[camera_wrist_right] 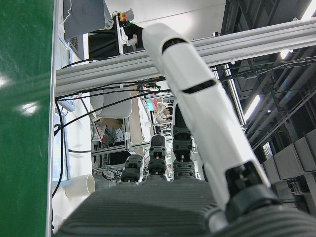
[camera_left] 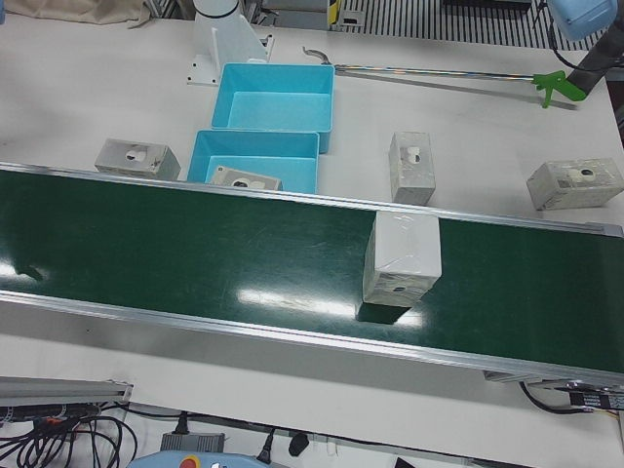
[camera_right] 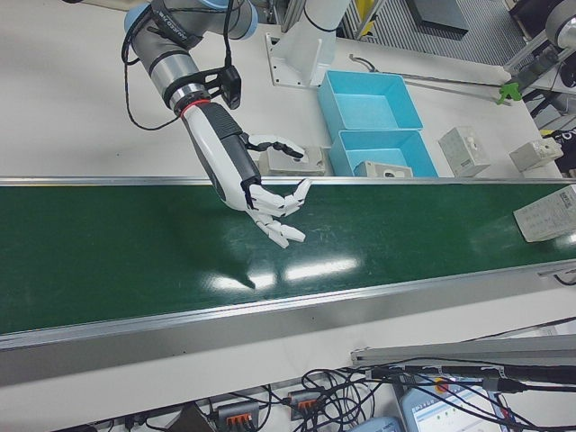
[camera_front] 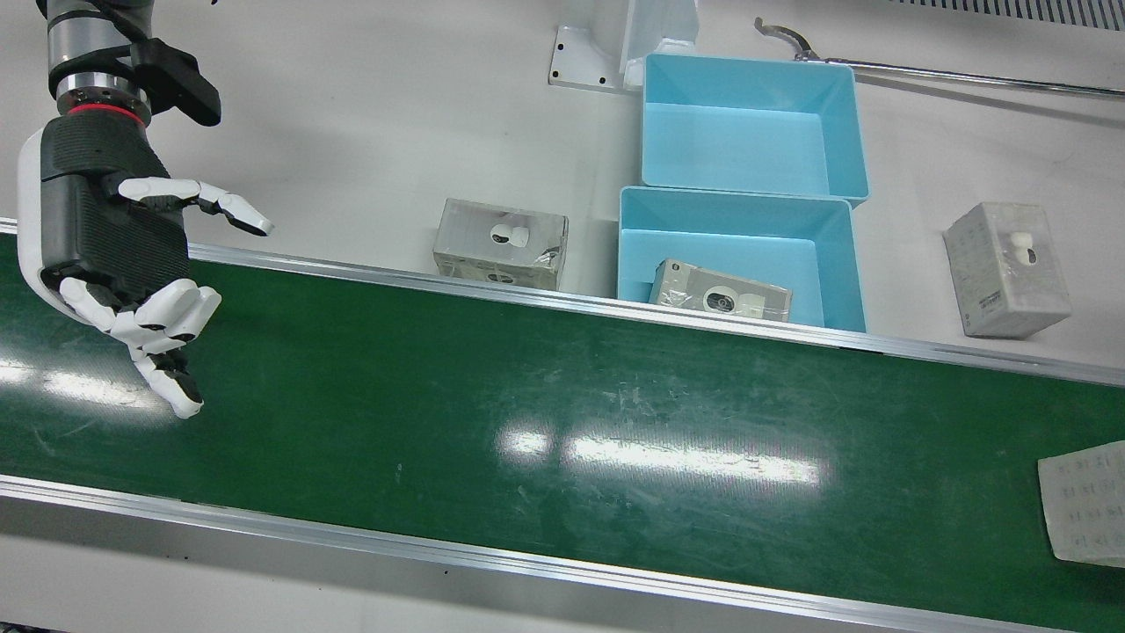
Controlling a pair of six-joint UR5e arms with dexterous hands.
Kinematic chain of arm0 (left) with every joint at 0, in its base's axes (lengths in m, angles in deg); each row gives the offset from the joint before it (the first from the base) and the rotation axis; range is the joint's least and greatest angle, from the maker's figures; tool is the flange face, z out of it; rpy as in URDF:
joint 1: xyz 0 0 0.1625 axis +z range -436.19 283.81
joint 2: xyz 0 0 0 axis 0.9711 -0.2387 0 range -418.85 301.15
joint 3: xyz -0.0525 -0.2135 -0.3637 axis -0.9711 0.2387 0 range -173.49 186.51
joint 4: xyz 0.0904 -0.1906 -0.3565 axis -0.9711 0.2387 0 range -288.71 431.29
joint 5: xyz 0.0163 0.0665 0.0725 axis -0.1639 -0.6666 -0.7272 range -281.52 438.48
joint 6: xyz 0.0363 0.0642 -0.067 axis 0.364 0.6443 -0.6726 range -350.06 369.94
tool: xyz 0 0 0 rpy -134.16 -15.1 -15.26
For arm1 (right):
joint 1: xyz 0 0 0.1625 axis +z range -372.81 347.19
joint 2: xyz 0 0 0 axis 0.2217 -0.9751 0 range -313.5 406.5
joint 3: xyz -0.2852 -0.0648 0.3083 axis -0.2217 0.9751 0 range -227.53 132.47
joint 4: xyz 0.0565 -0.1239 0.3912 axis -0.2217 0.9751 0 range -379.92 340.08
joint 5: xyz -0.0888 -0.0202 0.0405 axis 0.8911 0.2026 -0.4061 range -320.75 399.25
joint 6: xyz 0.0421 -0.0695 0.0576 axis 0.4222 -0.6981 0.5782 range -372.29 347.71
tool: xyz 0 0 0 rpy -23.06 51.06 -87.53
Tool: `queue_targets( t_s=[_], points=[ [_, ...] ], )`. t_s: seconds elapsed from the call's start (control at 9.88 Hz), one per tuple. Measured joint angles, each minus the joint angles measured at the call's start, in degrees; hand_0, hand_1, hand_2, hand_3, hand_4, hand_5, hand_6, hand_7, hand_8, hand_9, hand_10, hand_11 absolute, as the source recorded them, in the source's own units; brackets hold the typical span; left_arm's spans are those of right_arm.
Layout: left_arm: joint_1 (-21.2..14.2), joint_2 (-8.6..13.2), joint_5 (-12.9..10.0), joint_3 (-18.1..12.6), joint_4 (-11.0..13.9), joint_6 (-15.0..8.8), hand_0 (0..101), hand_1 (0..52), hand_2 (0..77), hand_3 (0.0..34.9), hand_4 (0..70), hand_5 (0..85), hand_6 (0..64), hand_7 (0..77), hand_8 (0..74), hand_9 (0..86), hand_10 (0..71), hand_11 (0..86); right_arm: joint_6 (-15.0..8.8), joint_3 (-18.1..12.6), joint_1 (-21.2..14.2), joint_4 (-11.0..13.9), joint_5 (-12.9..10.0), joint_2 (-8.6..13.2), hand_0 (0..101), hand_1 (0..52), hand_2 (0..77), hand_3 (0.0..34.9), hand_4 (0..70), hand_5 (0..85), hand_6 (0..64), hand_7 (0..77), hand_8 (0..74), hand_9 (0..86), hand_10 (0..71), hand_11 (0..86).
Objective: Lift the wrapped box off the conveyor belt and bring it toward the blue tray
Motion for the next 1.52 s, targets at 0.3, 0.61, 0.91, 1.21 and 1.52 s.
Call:
queue_targets(
  t_s=[0.3, 0.61, 0.91, 1.21, 1.52],
  points=[
    [0.0, 0.0, 0.0, 0.0, 0.0, 0.0, 0, 0.0, 1.1, 0.0, 0.0, 1.1, 0.0, 0.5, 0.5, 0.0, 0.0, 0.5, 0.0, 0.1, -0.2, 0.0, -0.1, 0.0, 60, 25.1, 22.4, 0.6, 32.7, 41.5, 28.4, 47.5, 10.9, 18.5, 6.0, 11.4],
    [0.0, 0.0, 0.0, 0.0, 0.0, 0.0, 0, 0.0, 0.5, 0.0, 0.0, 1.1, 0.0, 0.5, 0.5, 0.0, 0.5, 0.0, 0.0, 0.1, -0.3, -0.1, -0.1, 0.0, 60, 25.1, 22.4, 0.5, 32.7, 41.5, 28.4, 47.5, 10.9, 18.5, 6.0, 11.4],
    [0.0, 0.0, 0.0, 0.0, 0.0, 0.0, 0, 0.0, 1.1, 0.0, 0.0, 1.1, 0.0, 0.5, 0.5, 0.0, 0.5, 0.0, 0.0, 0.1, -0.2, -0.1, -0.1, 0.0, 60, 25.1, 22.4, 0.6, 32.7, 41.5, 28.4, 47.5, 10.9, 18.5, 6.0, 11.4],
    [0.0, 0.0, 0.0, 0.0, 0.0, 0.0, 0, 0.0, 1.1, 0.0, 0.0, 1.1, 0.0, 0.5, 0.5, 0.0, 0.0, 0.5, 0.0, 0.0, 0.1, -0.1, -0.1, 0.0, 60, 24.0, 22.4, 0.6, 32.2, 41.5, 29.5, 48.5, 12.0, 19.6, 6.5, 12.0],
    [0.0, 0.0, 0.0, 0.0, 0.0, 0.0, 0, 0.0, 1.1, 0.0, 0.0, 1.1, 0.0, 0.5, 0.5, 0.0, 0.0, 0.5, -1.5, -0.8, 3.7, 0.3, 0.6, 0.0, 61, 26.2, 22.4, 0.6, 31.6, 41.5, 30.0, 48.5, 12.0, 20.2, 7.6, 13.1]
  ],
)
